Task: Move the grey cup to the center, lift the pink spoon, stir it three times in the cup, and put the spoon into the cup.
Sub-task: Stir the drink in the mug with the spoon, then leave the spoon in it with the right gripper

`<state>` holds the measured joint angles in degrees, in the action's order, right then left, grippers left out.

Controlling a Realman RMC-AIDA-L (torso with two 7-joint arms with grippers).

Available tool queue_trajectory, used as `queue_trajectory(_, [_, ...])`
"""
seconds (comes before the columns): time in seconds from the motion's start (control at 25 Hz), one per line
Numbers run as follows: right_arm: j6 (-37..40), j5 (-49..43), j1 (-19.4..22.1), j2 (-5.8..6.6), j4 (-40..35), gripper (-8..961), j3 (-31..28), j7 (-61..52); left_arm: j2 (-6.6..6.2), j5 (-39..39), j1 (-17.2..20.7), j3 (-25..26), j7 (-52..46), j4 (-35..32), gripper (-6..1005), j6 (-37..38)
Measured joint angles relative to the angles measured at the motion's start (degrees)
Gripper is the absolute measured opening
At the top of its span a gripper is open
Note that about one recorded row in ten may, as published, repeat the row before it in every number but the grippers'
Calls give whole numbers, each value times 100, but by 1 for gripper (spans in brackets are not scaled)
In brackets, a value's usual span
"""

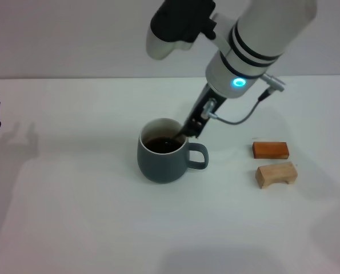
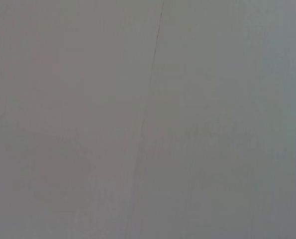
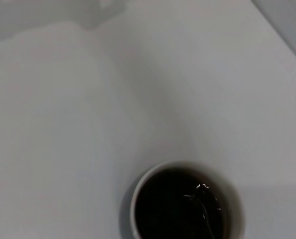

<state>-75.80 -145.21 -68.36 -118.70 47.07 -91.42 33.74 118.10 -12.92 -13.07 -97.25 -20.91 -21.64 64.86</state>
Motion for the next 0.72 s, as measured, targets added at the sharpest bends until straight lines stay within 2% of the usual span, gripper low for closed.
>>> queue_trajectory(0.2, [-324,329,28,-5,115,123,2,107,2,0,3,8,0,2,330,-9])
queue_trajectory(0.32, [-269,467,17,-7,171,124,3,136,2,0,8,12,0,2,330,-9])
queue_trajectory(0.52, [183,136,-37,-14,46,123,16,63,2,1,10,-9,0,2,331,-5])
queue_trajectory(0.72, [16,-27,-60,-8,-17,123,19,32,-2,1,19,0,-3,2,331,-1])
